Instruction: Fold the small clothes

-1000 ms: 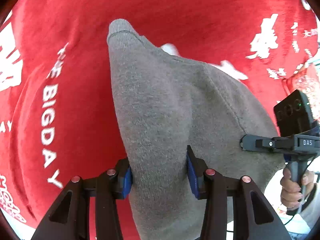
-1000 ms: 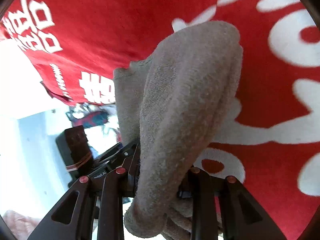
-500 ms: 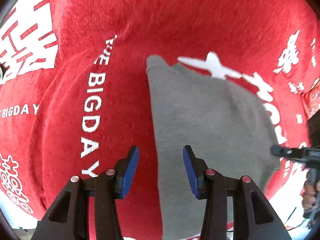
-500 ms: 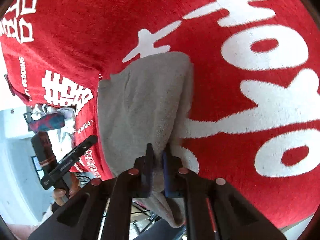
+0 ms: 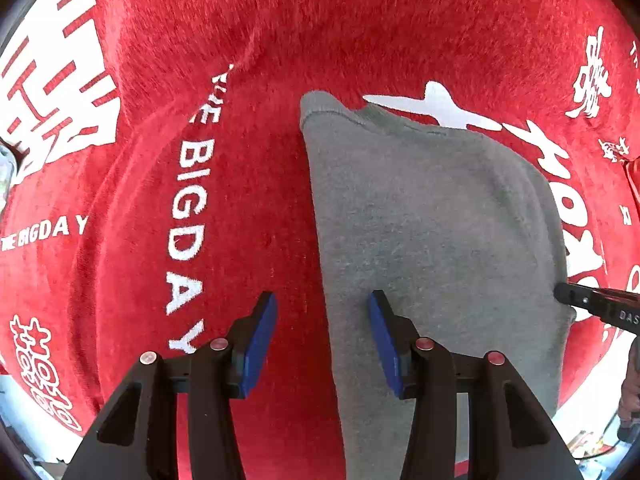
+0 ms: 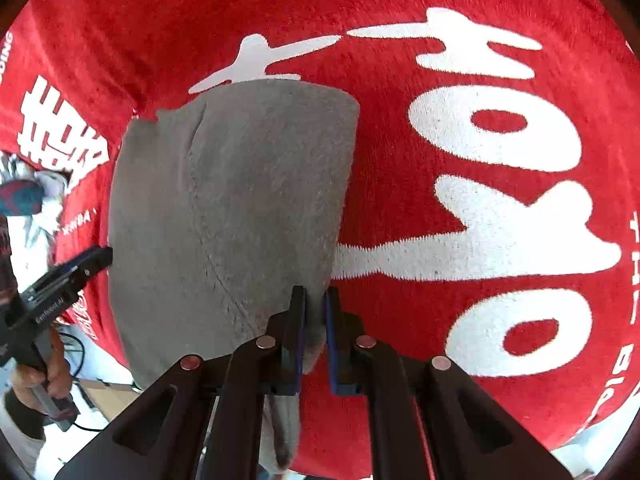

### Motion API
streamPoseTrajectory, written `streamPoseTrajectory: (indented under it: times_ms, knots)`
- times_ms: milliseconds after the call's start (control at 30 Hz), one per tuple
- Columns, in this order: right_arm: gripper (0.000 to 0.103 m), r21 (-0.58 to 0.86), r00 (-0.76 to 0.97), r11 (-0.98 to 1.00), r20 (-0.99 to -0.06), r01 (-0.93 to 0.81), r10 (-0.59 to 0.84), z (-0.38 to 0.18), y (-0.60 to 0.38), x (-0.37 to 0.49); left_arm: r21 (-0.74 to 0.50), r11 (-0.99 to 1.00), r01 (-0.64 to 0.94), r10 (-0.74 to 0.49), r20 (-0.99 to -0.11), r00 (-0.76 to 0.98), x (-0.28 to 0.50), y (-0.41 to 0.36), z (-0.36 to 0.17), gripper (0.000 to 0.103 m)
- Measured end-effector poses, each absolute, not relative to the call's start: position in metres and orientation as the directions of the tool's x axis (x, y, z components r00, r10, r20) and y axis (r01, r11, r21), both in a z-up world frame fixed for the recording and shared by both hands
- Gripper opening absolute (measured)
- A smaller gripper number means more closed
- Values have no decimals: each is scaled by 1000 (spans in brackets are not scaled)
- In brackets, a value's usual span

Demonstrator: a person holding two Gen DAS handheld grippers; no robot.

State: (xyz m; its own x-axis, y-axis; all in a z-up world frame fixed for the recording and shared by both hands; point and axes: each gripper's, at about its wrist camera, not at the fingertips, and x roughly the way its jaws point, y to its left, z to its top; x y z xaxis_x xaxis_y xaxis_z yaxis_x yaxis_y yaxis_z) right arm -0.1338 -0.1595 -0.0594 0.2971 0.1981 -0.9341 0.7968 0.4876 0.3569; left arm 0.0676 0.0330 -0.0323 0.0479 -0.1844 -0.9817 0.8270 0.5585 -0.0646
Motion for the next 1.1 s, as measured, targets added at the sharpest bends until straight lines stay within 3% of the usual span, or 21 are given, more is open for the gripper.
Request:
streamPoseTrajectory:
  times_ms: [33,133,300,333,367,533,767,1000,1100]
  knots:
    - [10,351,292,489,-936,798,196,-59,-159,-135,-60,560,826,-184,-982,53,67,33,-32,50]
    - [10,349,290,468,-937,812,195,-56,-159,-133,-10,573,819,-161,-982,101,64,35,-30,83]
    - [10,321,280,442,-947,838,157,-44,-155,-137,6,581,814,-142,-984,109,65,41,-31,83]
    - [11,313,282,437,-950,843,138,-37,-152,-138,6,586,810,-140,-984,109,66,43,-31,86]
    - [11,315,287,434,-949,844,130,-33,-150,-139,14,595,803,-130,-985,114,67,44,-32,102]
    - [11,375,371,436,-923,818,99,-7,-116,-139,23,619,785,-109,-987,115,68,50,-33,103]
    - [11,263,194,483,-963,835,188,-56,-77,-136,57,636,769,-79,-987,138,65,53,-32,103]
    - [18,246,216,424,-969,872,119,-24,-85,-152,74,611,788,-53,-989,135,56,58,-22,103]
    - [35,224,210,435,-974,872,81,-9,-89,-148,70,588,806,-59,-990,128,46,59,-12,103]
